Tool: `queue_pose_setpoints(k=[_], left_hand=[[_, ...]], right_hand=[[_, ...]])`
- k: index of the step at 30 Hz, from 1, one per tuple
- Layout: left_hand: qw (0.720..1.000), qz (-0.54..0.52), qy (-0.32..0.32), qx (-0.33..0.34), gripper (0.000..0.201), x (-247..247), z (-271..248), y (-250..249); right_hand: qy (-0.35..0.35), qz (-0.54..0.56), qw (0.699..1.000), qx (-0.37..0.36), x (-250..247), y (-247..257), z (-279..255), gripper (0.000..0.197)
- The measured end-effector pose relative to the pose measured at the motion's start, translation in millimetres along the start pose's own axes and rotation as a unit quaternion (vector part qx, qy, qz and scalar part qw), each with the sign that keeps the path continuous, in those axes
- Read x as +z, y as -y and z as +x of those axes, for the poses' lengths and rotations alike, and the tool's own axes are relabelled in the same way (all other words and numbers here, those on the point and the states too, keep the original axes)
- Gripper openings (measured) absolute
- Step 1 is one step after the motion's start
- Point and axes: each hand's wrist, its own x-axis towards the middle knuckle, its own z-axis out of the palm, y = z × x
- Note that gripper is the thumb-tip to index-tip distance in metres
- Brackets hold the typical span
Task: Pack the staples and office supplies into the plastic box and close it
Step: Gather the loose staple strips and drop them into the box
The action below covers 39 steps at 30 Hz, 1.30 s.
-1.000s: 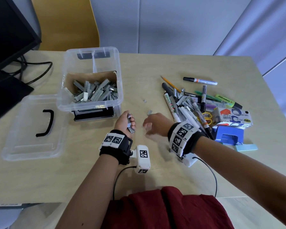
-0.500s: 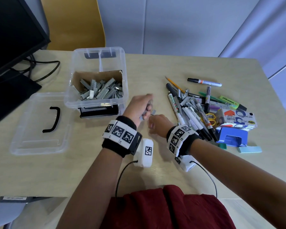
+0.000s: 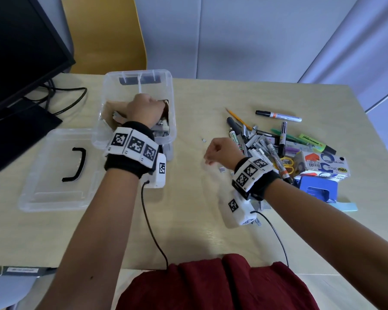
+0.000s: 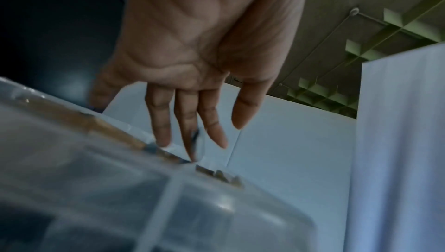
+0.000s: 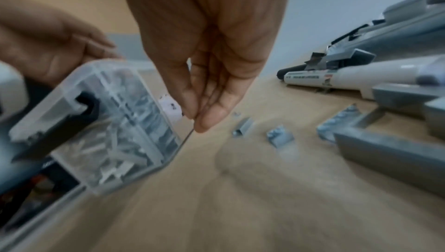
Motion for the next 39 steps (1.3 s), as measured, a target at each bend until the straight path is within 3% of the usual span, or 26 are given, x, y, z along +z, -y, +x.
queue_pose_setpoints(k=[2, 4, 6, 8, 10, 12, 13, 15, 18, 23, 26, 28, 29, 30, 31, 32, 34, 36, 37, 39], left_hand=[[0.998, 0.025, -0.047, 0.044, 0.019, 6.0, -7.3, -5.9], [0.989, -0.003, -0.074, 0.131, 0.018, 17.1, -16.5, -14.4], [0.976, -0.024, -0.054, 0.211, 0.013, 32.5, -26.7, -23.8], [0.970, -0.017, 0.003, 0.244, 0.014, 55.5, -27.1, -27.5], [0.973, 0.036, 0.064, 0.220, 0.017, 82.4, -21.3, -23.4], [0.971, 0.115, 0.125, 0.171, 0.021, 106.4, -19.1, -14.6], [0.966, 0.149, 0.152, 0.148, 0.024, 115.8, -18.8, -9.0], [0.955, 0.202, 0.181, 0.121, 0.027, 129.1, -18.6, 1.2], [0.950, 0.226, 0.182, 0.111, 0.027, 139.7, -16.1, 9.3], [0.926, 0.276, 0.212, 0.144, 0.027, 150.7, -13.5, 20.3], [0.922, 0.285, 0.200, 0.169, 0.022, 149.9, -12.7, 24.8], [0.948, 0.222, 0.190, 0.129, 0.019, 149.8, -7.9, 29.1], [0.970, 0.138, 0.185, 0.077, 0.015, 150.3, -4.7, 31.5], [0.982, 0.018, 0.186, 0.009, 0.011, 148.9, -2.6, 32.6], [0.974, -0.105, 0.192, -0.053, 0.011, 147.3, -0.2, 33.3], [0.949, -0.209, 0.211, -0.104, 0.017, 144.3, 1.1, 32.7], [0.870, -0.386, 0.250, -0.178, 0.025, 135.5, 2.9, 30.4], [0.804, -0.485, 0.267, -0.218, 0.029, 126.5, 4.6, 26.9], [0.794, -0.500, 0.264, -0.223, 0.029, 125.2, 5.7, 26.4], [0.827, -0.458, 0.247, -0.214, 0.031, 125.7, 9.2, 24.0]], right_hand=[[0.004, 0.132, 0.990, 0.038, -9.3, 3.7, 4.0, 0.022], [0.002, 0.246, 0.966, 0.082, -18.8, 4.9, 6.3, 0.023], [-0.013, 0.324, 0.938, 0.123, -27.4, 3.1, 6.8, 0.028], [-0.028, 0.331, 0.930, 0.159, -33.8, -1.3, 7.2, 0.028], [-0.026, 0.232, 0.959, 0.162, -36.9, -7.3, 4.9, 0.030], [-0.014, -0.021, 0.995, 0.095, -35.4, -14.2, -0.7, 0.022], [-0.001, -0.148, 0.988, 0.047, -32.3, -18.5, -2.4, 0.014], [0.046, -0.296, 0.954, 0.005, -24.0, -28.8, -4.1, 0.016], [0.067, -0.365, 0.929, 0.005, -15.4, -40.3, -6.4, 0.017], [0.058, -0.391, 0.918, 0.024, -11.0, -32.7, -5.5, 0.021], [0.050, -0.275, 0.959, 0.052, -18.1, -32.3, 0.5, 0.015], [0.018, -0.054, 0.992, 0.109, -25.7, -28.6, -1.3, 0.008], [0.003, 0.080, 0.988, 0.135, -30.5, -26.1, -4.7, 0.013], [-0.009, 0.218, 0.963, 0.156, -35.5, -24.3, -8.5, 0.018], [-0.015, 0.338, 0.926, 0.169, -40.8, -23.5, -12.0, 0.021], [-0.014, 0.429, 0.887, 0.170, -46.2, -22.4, -16.5, 0.021], [-0.018, 0.533, 0.833, 0.148, -52.8, -21.7, -24.3, 0.014], [-0.047, 0.551, 0.823, 0.132, -56.2, -23.9, -29.9, 0.007], [-0.069, 0.538, 0.829, 0.133, -56.9, -27.2, -31.4, 0.012], [-0.114, 0.465, 0.867, 0.140, -57.1, -33.5, -32.0, 0.023]])
